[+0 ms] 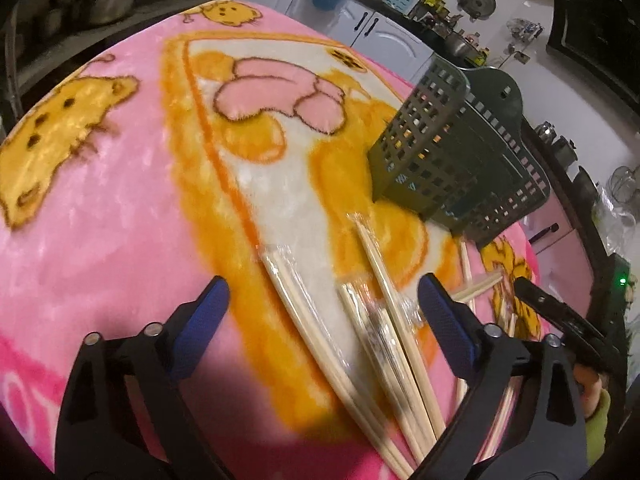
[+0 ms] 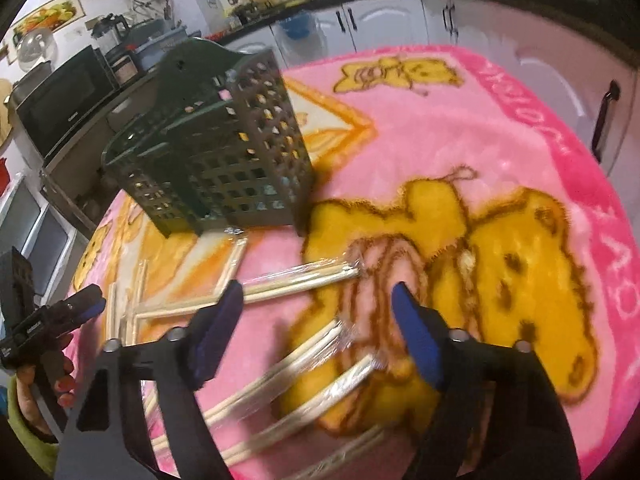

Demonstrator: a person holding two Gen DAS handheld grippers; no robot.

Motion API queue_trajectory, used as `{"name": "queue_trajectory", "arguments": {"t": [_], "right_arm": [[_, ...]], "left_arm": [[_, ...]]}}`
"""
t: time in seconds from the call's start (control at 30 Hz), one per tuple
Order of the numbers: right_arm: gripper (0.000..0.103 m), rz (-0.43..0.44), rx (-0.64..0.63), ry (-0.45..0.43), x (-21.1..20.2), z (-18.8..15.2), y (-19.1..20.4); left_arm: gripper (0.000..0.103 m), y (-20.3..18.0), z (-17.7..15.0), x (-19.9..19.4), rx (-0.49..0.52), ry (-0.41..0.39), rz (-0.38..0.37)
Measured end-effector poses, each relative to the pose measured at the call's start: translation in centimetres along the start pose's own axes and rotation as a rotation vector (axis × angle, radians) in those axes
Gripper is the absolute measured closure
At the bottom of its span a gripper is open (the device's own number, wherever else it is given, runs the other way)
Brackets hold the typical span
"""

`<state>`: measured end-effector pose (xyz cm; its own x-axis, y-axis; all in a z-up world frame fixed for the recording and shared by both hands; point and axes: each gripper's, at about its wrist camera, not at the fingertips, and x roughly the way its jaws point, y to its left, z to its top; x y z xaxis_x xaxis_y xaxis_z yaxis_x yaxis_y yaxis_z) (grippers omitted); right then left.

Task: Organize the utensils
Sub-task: 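Lower the left gripper onto a wrapped chopstick and close it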

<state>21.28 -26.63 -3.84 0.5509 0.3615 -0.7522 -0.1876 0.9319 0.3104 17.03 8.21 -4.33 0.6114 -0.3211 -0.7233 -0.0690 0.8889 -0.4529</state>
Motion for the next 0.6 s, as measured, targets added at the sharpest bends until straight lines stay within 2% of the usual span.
{"name": "queue_trajectory", "arguments": {"t": [0.07, 0.1, 0.37, 0.43, 0.5, 0.53, 0.6], "right_arm": [[0.045, 0.007, 0.011, 0.022, 0.7, 0.3, -0.5], [0.047, 0.021, 0.016, 0.031, 1.1, 0.5, -0.7], [0.061, 0.031, 0.010, 0.053, 2.3, 1.5, -1.8], [0.075, 0.025, -0.010, 0.052, 2.4, 1.7, -1.7], [0.083, 0.036, -0.023, 0.055, 2.5, 1.6, -1.5], [0.092, 0.037, -0.029, 0.054, 2.6, 1.6, -1.3], [0.094, 0.047, -0.047, 0.049, 2.6, 1.5, -0.9]], "left_arm": [[0.030, 0.3, 0.4, 0.3, -0.013, 0.004, 0.006], [0.030, 0.4, 0.6, 0.4, -0.012, 0.006, 0.007], [0.056, 0.3, 1.4, 1.3, 0.013, 0.005, 0.066], [0.065, 0.1, 1.4, 1.5, 0.028, 0.000, 0.090], [0.074, 0.0, 1.5, 1.6, 0.048, -0.004, 0.116], [0.079, 0.0, 1.5, 1.7, 0.057, -0.006, 0.128], [0.085, -0.2, 1.6, 1.8, 0.075, -0.008, 0.145]]}}
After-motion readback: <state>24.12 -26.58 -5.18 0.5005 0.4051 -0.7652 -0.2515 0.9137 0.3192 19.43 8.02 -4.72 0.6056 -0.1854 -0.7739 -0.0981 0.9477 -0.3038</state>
